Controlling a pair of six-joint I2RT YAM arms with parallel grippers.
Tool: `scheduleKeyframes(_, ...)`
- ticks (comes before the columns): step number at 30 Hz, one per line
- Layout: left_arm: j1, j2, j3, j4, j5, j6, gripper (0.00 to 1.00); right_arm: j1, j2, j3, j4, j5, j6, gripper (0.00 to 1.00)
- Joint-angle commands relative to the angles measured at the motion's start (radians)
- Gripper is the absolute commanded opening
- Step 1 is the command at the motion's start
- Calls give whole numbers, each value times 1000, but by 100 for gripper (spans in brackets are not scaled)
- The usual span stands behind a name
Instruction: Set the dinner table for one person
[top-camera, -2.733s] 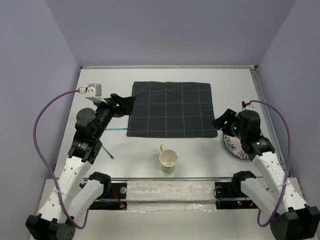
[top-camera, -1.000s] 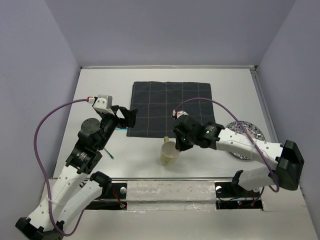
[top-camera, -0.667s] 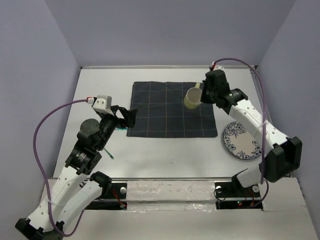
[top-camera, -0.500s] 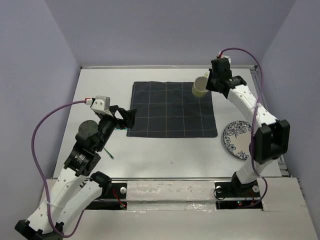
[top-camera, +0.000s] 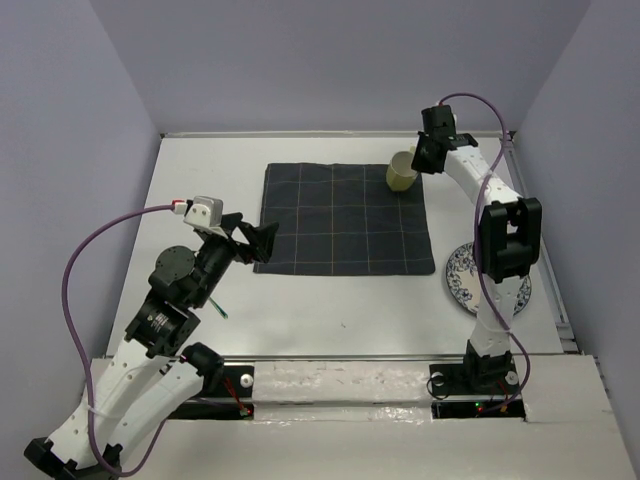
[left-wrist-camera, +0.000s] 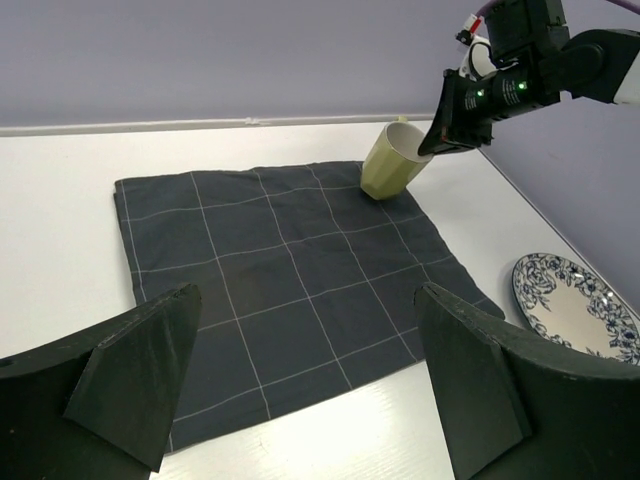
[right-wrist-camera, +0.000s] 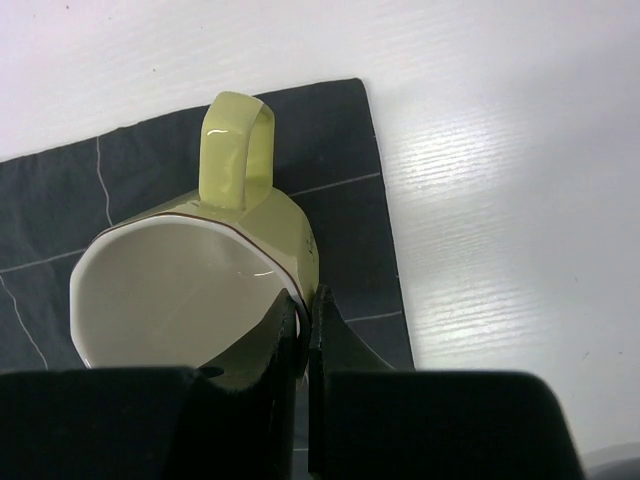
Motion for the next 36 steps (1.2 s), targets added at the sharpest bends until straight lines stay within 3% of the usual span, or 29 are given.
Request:
scheduleKeyframes(1,-16,-5,4,40,5,14,99,-8,-27,102,49,-4,8,0)
scheduleKeyframes(14,-17,9,4,42,6,14,99,-17,43,100,46,38,9,0)
scheduleKeyframes(15,-17,7,4,42,6,14,99,-17,41,100,46,41,8,3)
scheduleKeyframes(16,-17,9,4,42,6,16,99,-17,41,100,46,39,8,18)
scheduleKeyframes(18,-17,7,4,42,6,16,99,-17,35,105,44,32,8,37)
scheduleKeyframes(19,-17,7,3,42,6,16,99,-17,30,110,44,32,8,53)
scheduleKeyframes(21,-17,4,4,42,6,14,99,-17,4,114,38,22,8,69)
scheduleKeyframes(24,-17,-3,4,42,9,14,99,-29,-74,75,37,21,23,71)
scheduleKeyframes(27,-24,-17,3,40,5,16,99,-49,-195,-66,72,29,67,70)
scheduleKeyframes(28,-25,-28,3,40,2,16,99,-73,-312,-231,99,22,108,69)
scheduleKeyframes(31,-45,-52,4,37,-6,16,99,-159,-523,-520,217,-11,219,66)
scheduleKeyframes(32,-53,-59,4,37,-12,16,99,-185,-660,-613,239,-16,245,65)
scheduleKeyframes(33,-60,-63,3,37,-14,16,99,-216,-728,-780,253,-18,270,64)
scheduleKeyframes(36,-91,-82,3,37,-18,16,99,-369,-960,-1043,244,-45,354,57)
